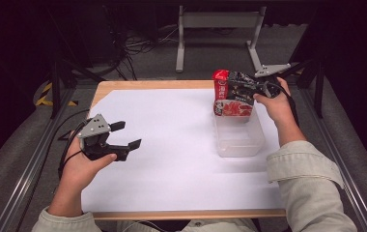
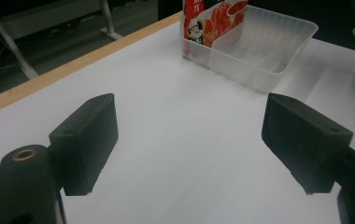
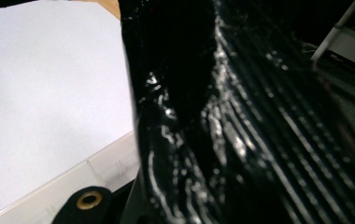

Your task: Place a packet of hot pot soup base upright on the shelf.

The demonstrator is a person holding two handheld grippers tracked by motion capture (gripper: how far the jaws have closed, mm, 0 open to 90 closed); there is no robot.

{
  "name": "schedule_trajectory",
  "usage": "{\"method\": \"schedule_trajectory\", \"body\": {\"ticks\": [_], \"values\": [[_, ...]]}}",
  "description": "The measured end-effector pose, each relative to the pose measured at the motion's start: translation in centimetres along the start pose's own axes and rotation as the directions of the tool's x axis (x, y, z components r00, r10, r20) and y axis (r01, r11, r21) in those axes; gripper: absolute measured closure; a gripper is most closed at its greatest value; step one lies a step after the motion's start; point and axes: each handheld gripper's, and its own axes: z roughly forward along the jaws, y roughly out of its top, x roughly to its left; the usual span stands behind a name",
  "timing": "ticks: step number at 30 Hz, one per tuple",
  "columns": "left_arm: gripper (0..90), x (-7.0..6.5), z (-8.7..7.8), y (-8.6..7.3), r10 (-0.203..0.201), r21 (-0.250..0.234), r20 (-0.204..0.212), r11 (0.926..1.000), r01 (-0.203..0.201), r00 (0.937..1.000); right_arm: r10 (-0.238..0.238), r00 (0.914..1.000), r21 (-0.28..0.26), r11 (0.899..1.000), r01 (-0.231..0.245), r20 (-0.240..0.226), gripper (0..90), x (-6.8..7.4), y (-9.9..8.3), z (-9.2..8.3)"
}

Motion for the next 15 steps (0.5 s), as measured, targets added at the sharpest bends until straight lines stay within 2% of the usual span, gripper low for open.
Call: {"method": "schedule_trajectory", "body": {"ticks": [7, 15], "values": [[19.6, 0.0, 0.1, 0.0, 0.002, 0.0, 0.0, 1.0, -0.002, 1.0, 0.009, 0.9999, -0.011, 1.0, -0.009, 0.007, 79.4, -0.1, -0.7, 0.0], [19.6, 0.0, 0.3, -0.2, -0.006, 0.014, 0.005, 0.9999, 0.006, 1.0, 0.043, 0.999, -0.029, 0.999, -0.043, 0.013, 79.6, -0.2, -1.8, -0.3]]}}
